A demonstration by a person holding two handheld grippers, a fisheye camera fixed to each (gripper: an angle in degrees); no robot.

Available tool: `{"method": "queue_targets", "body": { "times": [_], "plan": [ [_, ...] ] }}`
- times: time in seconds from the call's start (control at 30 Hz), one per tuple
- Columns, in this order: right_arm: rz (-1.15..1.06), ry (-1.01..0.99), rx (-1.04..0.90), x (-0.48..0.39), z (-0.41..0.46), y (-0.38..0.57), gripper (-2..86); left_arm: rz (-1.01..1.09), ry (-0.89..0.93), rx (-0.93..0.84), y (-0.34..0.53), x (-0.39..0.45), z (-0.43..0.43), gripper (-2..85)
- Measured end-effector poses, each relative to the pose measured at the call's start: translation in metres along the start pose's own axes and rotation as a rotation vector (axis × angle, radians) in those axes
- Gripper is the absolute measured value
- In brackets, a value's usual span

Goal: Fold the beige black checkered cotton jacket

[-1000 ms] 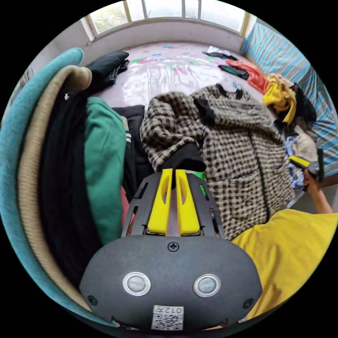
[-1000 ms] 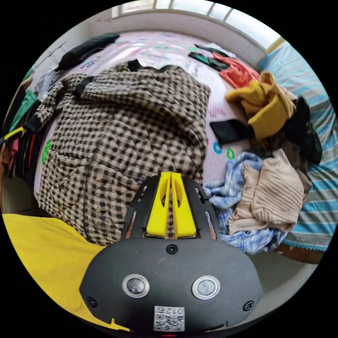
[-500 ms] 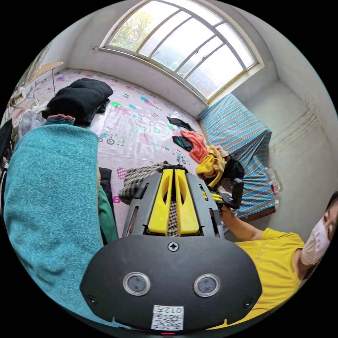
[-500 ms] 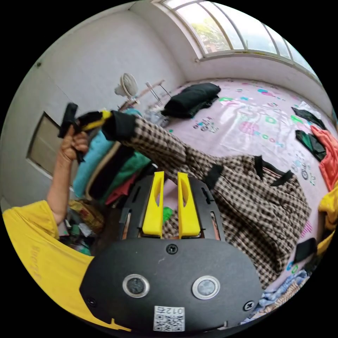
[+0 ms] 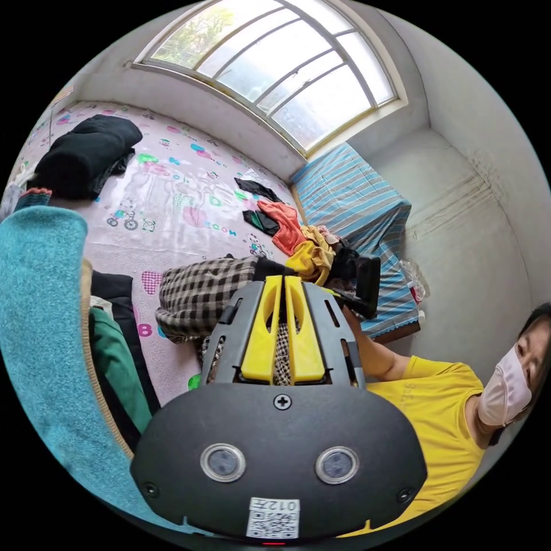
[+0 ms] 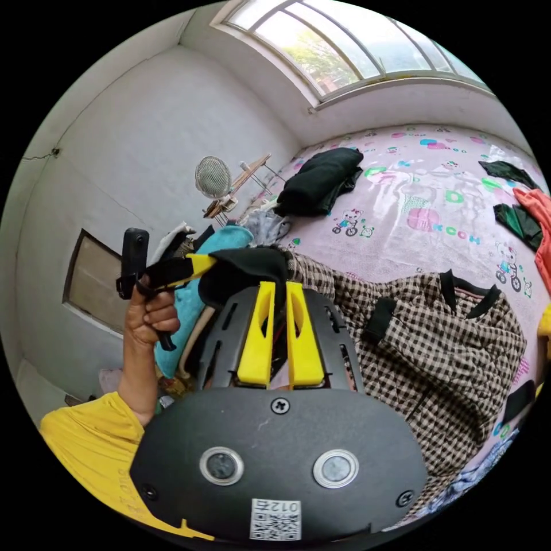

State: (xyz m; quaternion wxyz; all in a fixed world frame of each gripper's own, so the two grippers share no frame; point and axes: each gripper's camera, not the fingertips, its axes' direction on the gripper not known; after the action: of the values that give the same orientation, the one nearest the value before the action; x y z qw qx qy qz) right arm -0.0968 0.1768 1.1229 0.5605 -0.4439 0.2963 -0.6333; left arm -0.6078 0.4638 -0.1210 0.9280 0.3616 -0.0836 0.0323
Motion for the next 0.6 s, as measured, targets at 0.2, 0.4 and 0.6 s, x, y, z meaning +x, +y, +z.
{"method": "queue_targets", "body": {
  "times": [0.2,0.4,0.6],
  "plan": [
    [-0.018,-0.098,0.079,0.027,-0.056,-0.058,2.5,0.165,0.303,0.190,-0.003,0.012,-0.033,0.4],
    [0.159,-0.243,0.086,0.092,-0.111,-0.091,2.4,0.006,-0.005,0.176,-0.001,-0.031,-0.029,0.5],
    [0.566,-0.323,0.206,0.179,-0.148,-0.038,2.4,-0.128,-0.086,-0.041,-0.010,-0.081,0.067,0.5]
  ]
}}
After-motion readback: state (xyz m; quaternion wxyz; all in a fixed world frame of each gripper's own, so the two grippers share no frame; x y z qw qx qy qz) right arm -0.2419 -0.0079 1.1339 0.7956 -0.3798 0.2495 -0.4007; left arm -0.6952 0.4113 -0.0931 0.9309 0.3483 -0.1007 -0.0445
